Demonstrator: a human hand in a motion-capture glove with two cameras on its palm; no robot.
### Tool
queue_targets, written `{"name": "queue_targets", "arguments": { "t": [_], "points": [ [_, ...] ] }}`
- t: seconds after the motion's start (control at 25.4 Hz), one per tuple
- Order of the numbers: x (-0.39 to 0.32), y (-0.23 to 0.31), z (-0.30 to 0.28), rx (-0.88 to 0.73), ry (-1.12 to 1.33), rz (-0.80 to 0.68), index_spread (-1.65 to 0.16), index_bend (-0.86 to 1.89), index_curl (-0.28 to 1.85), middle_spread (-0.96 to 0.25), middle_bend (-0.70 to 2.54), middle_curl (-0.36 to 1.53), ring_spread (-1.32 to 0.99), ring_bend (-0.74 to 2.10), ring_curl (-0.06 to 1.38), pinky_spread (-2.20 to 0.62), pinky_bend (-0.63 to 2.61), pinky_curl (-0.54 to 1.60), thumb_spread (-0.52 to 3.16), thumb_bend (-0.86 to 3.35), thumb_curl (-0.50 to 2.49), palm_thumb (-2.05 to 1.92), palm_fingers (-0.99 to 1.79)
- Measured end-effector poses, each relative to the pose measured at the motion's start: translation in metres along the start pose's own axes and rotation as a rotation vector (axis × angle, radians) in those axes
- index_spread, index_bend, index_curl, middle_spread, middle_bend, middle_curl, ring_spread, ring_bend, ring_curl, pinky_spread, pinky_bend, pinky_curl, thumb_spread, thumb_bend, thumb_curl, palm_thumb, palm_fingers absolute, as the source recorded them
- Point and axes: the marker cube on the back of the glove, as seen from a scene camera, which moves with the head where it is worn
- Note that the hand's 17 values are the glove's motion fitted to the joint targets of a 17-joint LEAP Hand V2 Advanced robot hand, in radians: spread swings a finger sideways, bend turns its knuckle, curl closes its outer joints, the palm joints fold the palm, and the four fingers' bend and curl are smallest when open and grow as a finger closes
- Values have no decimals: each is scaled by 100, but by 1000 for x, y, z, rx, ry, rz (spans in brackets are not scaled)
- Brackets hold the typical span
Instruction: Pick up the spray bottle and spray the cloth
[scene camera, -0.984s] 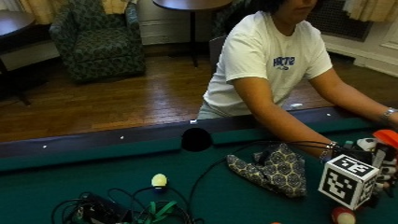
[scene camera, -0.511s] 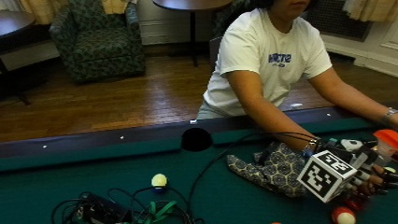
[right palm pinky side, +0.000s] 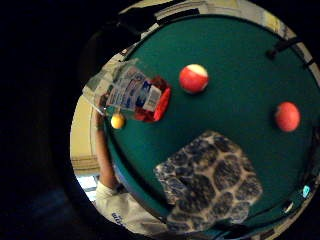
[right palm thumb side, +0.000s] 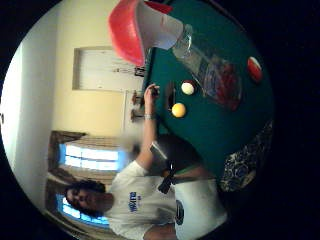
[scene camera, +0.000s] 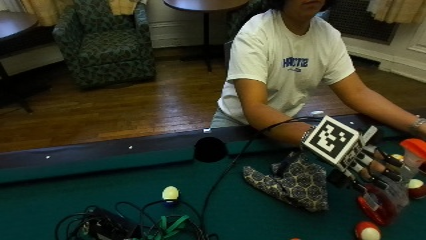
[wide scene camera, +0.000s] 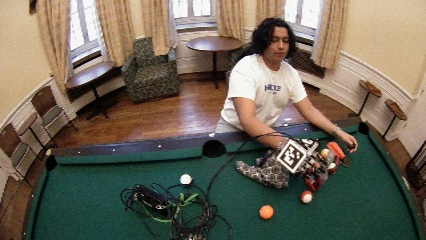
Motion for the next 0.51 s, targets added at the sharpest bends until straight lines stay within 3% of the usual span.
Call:
{"name": "queue_targets", "arguments": {
  "t": [0.51],
  "points": [
    [3,22,-46,114,381,-64,-44,12,29,-14,18,35,-5,22,30,25,54,39,91,-5,43,40,8]
  ]
}}
